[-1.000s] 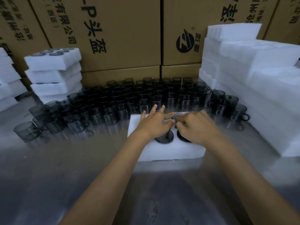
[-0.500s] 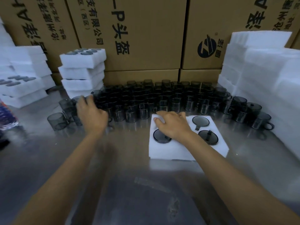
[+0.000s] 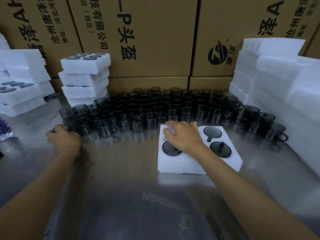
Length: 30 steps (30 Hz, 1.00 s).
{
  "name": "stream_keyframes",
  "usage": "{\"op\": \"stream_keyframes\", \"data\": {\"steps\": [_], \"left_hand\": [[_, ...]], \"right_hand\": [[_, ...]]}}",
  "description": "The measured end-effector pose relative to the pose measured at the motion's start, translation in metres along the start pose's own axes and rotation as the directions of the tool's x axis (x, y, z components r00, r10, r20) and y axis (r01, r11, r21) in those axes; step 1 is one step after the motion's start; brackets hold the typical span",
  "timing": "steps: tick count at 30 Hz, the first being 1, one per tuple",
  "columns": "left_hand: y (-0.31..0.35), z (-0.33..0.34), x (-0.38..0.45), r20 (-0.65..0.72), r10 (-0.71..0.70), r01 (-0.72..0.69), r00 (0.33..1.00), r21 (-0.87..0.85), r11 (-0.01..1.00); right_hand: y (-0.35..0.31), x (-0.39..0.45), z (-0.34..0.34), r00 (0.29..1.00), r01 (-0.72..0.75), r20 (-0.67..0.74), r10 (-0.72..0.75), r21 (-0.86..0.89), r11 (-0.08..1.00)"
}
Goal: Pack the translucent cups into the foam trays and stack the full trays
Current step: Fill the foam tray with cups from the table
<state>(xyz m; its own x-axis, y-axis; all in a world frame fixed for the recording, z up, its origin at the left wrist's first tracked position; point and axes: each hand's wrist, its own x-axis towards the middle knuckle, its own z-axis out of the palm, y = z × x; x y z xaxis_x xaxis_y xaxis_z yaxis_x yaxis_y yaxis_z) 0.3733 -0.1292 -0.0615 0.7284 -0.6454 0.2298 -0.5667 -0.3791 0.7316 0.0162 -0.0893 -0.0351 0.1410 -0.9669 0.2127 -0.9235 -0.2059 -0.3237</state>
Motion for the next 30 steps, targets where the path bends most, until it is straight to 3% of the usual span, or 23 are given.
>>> {"op": "stream_keyframes", "data": {"steps": [5, 8, 12, 15, 18, 21, 23, 24, 27, 30], "left_hand": [[0.009, 0.008, -0.032, -0.25, 0.178, -0.224, 0.952, -0.167, 0.96], [0.027, 0.007, -0.055, -0.31, 0.265, -0.347, 0.913, -0.251, 0.904], [0.062, 0.001, -0.092, -0.249, 0.396, -0.466, 0.884, -0.379, 0.8], [0.096, -0.002, -0.126, -0.057, 0.54, -0.486, 0.84, -0.523, 0.7], [0.126, -0.005, -0.156, 0.209, 0.678, -0.413, 0.705, -0.656, 0.632], [0.149, -0.005, -0.176, 0.399, 0.778, -0.32, 0.484, -0.747, 0.583], [0.16, -0.002, -0.184, 0.491, 0.801, -0.329, 0.343, -0.736, 0.592], [0.164, 0.001, -0.187, 0.523, 0.801, -0.37, 0.291, -0.711, 0.598], [0.17, 0.011, -0.19, 0.591, 0.787, -0.427, 0.178, -0.674, 0.603], [0.169, 0.018, -0.189, 0.622, 0.773, -0.403, 0.127, -0.68, 0.613]], "right_hand": [[-0.001, -0.001, 0.0, 0.999, -0.017, 0.029, 0.016, 0.017, 1.0], [0.005, 0.002, -0.009, 0.99, -0.057, 0.133, 0.042, 0.114, 0.992], [0.02, -0.001, -0.024, 0.98, -0.069, 0.19, 0.059, 0.045, 0.997], [0.025, -0.01, -0.029, 0.975, -0.08, 0.214, 0.062, 0.08, 0.994], [0.025, -0.014, -0.04, 0.953, -0.175, 0.302, 0.036, 0.448, 0.877], [0.028, -0.015, -0.064, 0.973, -0.23, 0.174, 0.151, 0.733, 0.641], [0.037, -0.019, -0.079, 0.972, -0.221, 0.147, 0.181, 0.829, 0.514], [0.042, -0.024, -0.085, 0.978, -0.205, 0.151, 0.146, 0.836, 0.509], [0.053, -0.041, -0.087, 0.987, -0.153, 0.147, 0.066, 0.729, 0.667], [0.058, -0.048, -0.077, 0.995, -0.097, 0.094, 0.045, 0.692, 0.715]]}}
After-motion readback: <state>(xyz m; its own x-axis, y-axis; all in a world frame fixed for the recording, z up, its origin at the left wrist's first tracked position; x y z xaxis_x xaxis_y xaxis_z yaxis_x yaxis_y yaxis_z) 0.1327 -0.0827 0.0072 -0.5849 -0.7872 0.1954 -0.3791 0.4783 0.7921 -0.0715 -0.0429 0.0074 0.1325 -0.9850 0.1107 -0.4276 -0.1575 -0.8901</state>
